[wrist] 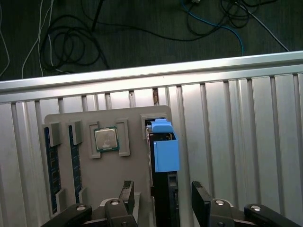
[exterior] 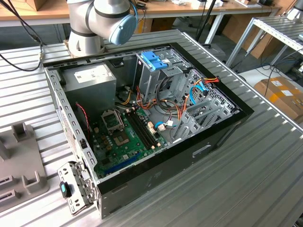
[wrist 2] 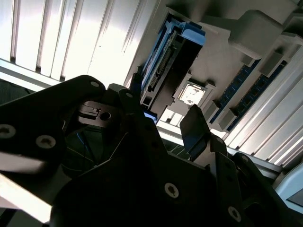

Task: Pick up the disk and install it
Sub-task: 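Pick up the disk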

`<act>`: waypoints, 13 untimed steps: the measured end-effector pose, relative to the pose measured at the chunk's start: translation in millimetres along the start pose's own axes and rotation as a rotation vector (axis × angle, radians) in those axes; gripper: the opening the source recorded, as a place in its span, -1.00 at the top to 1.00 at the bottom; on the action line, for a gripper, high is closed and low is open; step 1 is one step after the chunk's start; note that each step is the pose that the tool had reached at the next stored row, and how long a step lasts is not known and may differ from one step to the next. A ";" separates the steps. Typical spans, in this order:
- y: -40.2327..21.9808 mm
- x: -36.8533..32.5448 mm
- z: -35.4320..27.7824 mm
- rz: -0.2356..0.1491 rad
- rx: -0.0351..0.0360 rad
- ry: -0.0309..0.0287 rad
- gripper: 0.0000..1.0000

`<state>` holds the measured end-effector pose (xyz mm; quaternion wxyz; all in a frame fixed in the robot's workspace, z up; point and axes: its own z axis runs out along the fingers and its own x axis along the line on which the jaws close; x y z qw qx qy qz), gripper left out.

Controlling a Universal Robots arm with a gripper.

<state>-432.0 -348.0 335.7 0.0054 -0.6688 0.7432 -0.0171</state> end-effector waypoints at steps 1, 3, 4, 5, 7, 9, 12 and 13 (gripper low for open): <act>0.0 0.0 0.0 0.000 0.0000 0.0000 -0.20; 0.0 0.0 0.1 0.000 0.0000 0.0000 -0.20; 0.0 0.0 0.2 0.000 0.0000 0.0000 -0.20; 0.0 0.0 0.7 0.000 0.0001 0.0000 -0.20; 0.0 0.0 1.2 0.000 0.0001 0.0000 -0.20; 0.1 0.0 2.6 0.000 0.0002 -0.0001 -0.20; 0.2 -0.1 5.8 0.000 0.0001 -0.0001 -0.20; 0.2 -0.1 7.1 0.000 0.0001 0.0000 -0.20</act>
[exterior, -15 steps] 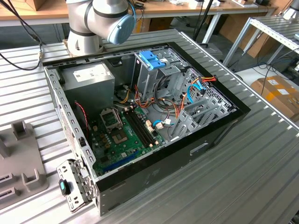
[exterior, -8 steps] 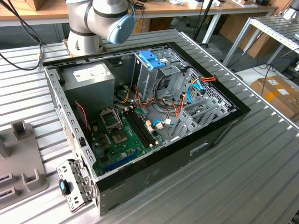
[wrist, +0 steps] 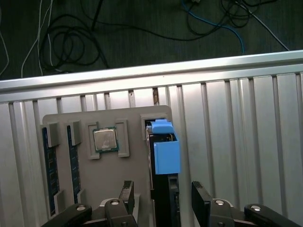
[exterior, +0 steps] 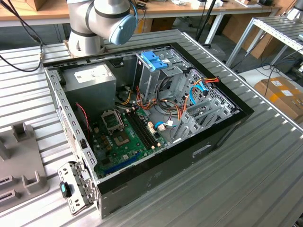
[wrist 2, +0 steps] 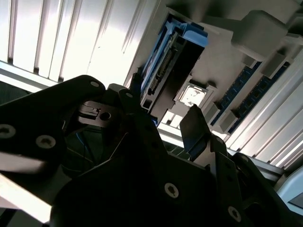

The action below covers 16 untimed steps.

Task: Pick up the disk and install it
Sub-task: 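Pick up the disk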

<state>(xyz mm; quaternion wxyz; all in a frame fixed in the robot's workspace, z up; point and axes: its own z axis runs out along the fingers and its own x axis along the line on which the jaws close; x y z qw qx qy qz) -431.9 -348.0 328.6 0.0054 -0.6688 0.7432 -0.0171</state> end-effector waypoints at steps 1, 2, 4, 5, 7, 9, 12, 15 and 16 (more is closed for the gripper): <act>0.1 0.0 2.4 0.000 0.0000 0.0000 -0.20; 0.2 -0.1 4.9 0.000 0.0000 -0.0001 -0.20; 0.5 -0.1 8.8 0.000 0.0000 0.0000 -0.20; 0.6 -0.1 11.2 0.000 0.0000 0.0000 -0.20; 0.8 -0.2 15.3 0.000 0.0000 0.0001 -0.20; 1.0 -0.3 18.6 0.000 -0.0001 -0.0001 -0.20; 1.2 -0.3 24.1 0.000 0.0000 0.0000 -0.20; 1.4 -1.3 25.4 0.000 0.0000 0.0000 -0.20; 1.4 -2.0 25.7 0.000 0.0000 0.0000 -0.20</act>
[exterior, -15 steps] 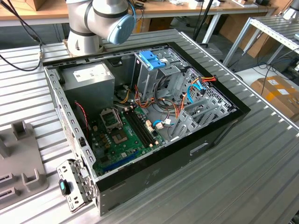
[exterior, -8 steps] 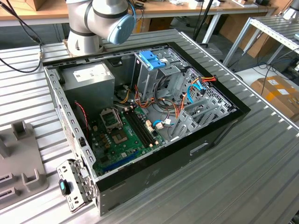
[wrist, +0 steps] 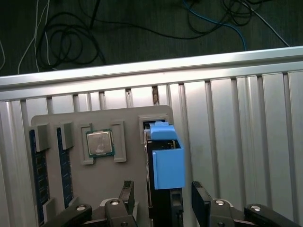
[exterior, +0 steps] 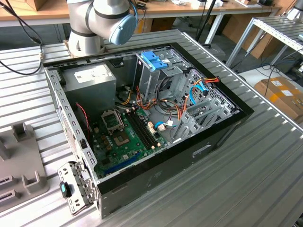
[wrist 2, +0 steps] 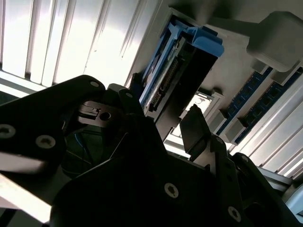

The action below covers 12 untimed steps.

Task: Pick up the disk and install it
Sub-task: 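Pick up the disk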

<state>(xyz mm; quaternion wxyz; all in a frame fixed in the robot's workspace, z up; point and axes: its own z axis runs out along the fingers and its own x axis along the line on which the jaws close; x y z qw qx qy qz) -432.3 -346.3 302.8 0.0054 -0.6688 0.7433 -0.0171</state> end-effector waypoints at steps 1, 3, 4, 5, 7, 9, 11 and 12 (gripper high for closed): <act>0.1 -0.5 0.1 0.000 0.0000 0.0000 -0.20; 0.2 -1.5 0.3 0.000 0.0001 0.0000 -0.20; 0.2 -1.7 0.2 0.000 0.0000 0.0000 -0.20; 0.2 -1.9 0.2 0.000 -0.0001 0.0000 -0.20; 0.3 -2.3 0.2 0.000 0.0000 0.0000 -0.20; 0.3 -2.6 0.2 0.000 0.0000 0.0000 -0.20; 0.2 -2.6 -0.2 0.000 -0.0001 0.0000 -0.20; 0.3 -2.6 -0.4 0.000 0.0001 0.0007 -0.20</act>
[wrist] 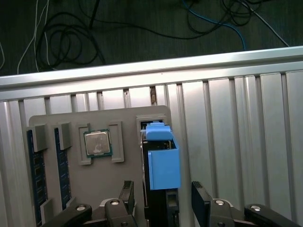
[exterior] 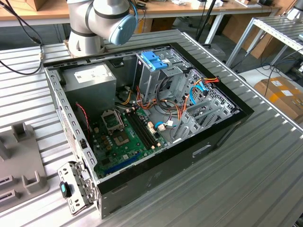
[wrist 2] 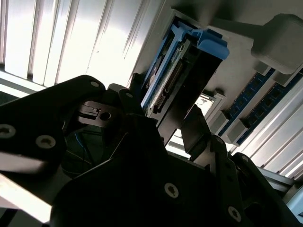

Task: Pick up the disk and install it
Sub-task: 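Pick up the disk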

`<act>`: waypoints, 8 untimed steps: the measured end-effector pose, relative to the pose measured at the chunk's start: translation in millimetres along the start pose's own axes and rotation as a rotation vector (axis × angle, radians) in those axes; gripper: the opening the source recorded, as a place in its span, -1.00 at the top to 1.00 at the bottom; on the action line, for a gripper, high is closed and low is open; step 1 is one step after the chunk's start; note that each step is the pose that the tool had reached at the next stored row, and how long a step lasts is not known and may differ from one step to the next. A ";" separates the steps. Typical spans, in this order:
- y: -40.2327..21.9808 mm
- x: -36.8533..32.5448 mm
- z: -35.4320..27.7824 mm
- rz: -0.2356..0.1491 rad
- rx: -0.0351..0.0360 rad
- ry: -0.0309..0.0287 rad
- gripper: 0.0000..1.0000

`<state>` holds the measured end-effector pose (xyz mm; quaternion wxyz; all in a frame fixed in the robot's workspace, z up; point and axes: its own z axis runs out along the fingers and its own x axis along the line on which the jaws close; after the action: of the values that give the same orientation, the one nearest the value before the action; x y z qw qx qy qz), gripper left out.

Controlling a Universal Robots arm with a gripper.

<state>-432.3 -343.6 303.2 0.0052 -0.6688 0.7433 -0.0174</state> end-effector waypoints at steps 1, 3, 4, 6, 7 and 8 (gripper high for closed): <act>0.0 0.0 -0.1 0.000 0.0001 0.0014 -0.20; 0.0 0.1 -0.4 0.000 0.0002 0.0027 -0.20; 0.0 0.1 -0.6 0.000 0.0004 0.0031 -0.20; 0.0 0.1 -0.7 0.000 0.0003 0.0031 -0.20; 0.0 0.0 -0.8 0.000 0.0003 0.0031 -0.20; 0.0 0.0 -0.8 0.000 0.0003 0.0031 -0.20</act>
<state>-432.3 -343.7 304.0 0.0041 -0.6688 0.7432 -0.0186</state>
